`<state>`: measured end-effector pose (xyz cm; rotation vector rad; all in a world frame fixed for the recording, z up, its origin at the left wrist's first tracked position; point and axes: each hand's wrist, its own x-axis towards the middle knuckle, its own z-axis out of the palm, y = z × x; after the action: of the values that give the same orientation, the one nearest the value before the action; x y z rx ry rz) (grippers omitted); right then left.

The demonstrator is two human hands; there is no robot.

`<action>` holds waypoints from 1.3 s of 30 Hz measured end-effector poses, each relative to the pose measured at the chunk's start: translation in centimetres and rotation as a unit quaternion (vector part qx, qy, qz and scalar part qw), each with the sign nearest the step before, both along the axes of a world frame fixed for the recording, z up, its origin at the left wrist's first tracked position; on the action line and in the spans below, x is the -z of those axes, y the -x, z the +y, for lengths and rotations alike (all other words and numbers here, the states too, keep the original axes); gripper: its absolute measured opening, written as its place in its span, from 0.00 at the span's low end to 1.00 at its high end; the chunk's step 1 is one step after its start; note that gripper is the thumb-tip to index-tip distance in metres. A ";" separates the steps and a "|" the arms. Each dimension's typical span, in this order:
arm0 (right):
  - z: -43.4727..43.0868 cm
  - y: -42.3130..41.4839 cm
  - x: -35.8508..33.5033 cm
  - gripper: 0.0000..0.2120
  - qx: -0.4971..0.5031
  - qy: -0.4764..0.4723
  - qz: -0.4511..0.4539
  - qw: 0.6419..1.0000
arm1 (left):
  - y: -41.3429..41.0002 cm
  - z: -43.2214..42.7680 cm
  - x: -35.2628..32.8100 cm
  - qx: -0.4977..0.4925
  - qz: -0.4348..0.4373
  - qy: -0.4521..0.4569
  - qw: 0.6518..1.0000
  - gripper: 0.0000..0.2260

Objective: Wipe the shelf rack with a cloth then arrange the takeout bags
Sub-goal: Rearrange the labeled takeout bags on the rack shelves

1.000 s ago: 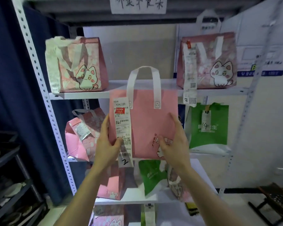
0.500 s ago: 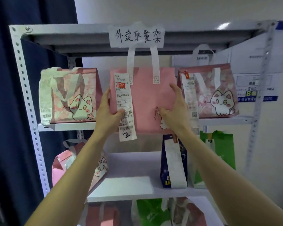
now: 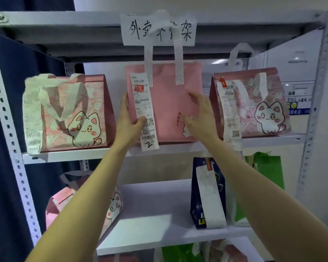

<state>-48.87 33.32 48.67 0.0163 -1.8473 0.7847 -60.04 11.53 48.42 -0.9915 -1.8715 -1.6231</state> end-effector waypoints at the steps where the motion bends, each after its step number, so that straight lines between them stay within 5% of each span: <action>1: 0.3 0.6 1.1 0.33 -0.006 0.008 -0.023 1.000 | 0.6 0.1 1.1 0.001 -0.010 0.015 1.000 0.43; 12: 2.5 1.5 4.6 0.36 -0.027 -0.001 -0.101 0.994 | 2.1 -1.6 3.5 -0.005 0.000 0.100 0.995 0.38; 31: 1.5 -6.3 7.6 0.30 0.017 0.012 -0.103 0.994 | -3.0 -6.0 6.1 -0.106 -0.015 0.077 0.991 0.34; 36: 0.0 -9.5 13.5 0.27 -0.007 -0.014 -0.171 0.985 | -7.1 -9.2 11.3 -0.142 -0.006 0.140 0.980 0.28; 39: -1.6 -10.6 18.4 0.28 -0.049 -0.022 -0.287 0.956 | -9.6 -11.4 16.3 -0.144 -0.063 0.243 0.957 0.27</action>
<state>-38.28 31.76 30.30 -0.1037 -2.4296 0.8774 -50.42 0.18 32.13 -0.7562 -2.4406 -1.0996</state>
